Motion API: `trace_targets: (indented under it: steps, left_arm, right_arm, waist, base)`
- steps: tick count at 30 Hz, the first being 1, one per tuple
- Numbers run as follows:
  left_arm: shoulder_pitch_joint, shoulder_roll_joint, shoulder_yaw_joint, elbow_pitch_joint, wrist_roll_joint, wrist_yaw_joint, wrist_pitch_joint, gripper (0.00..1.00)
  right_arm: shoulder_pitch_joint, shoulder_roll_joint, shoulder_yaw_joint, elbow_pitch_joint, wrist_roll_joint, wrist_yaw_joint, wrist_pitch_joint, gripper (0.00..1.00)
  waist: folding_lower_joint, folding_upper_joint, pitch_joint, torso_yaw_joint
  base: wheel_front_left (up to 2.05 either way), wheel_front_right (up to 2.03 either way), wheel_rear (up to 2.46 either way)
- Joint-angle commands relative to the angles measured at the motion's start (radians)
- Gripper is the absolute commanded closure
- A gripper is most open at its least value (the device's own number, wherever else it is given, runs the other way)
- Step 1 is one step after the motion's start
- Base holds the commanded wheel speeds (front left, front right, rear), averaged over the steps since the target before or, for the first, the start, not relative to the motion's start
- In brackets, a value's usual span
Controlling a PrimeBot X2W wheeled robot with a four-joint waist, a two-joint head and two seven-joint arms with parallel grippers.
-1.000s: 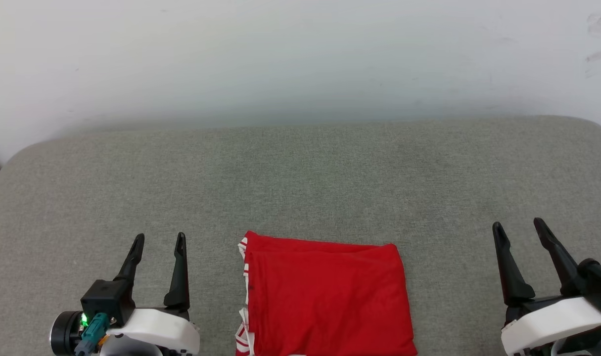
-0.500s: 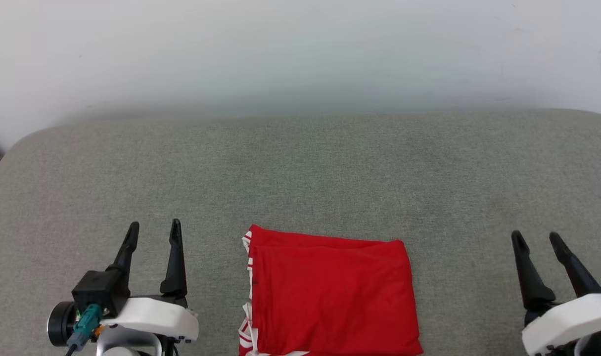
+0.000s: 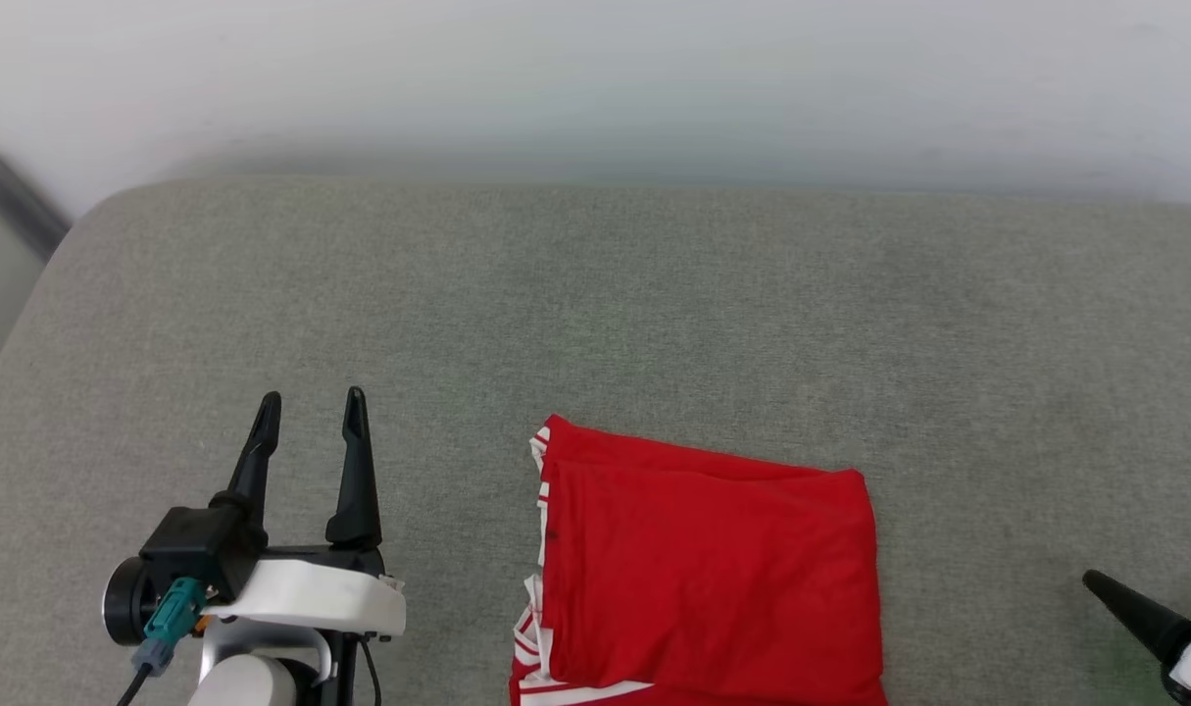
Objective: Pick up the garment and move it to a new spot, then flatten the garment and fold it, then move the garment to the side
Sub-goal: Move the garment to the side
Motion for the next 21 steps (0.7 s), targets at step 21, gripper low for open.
trace_targets:
  steps: [21]
  left_arm:
    - [-0.07, -0.083, 0.079, 0.048, 0.099, -0.117, -0.002, 0.0]
  right_arm:
    - [-0.156, 0.119, 0.229, 0.263, 0.252, -0.001, 0.233, 0.17]
  waist:
    - [0.0, 0.0, 0.115, 0.094]
  base:
    - [0.0, 0.0, 0.0]
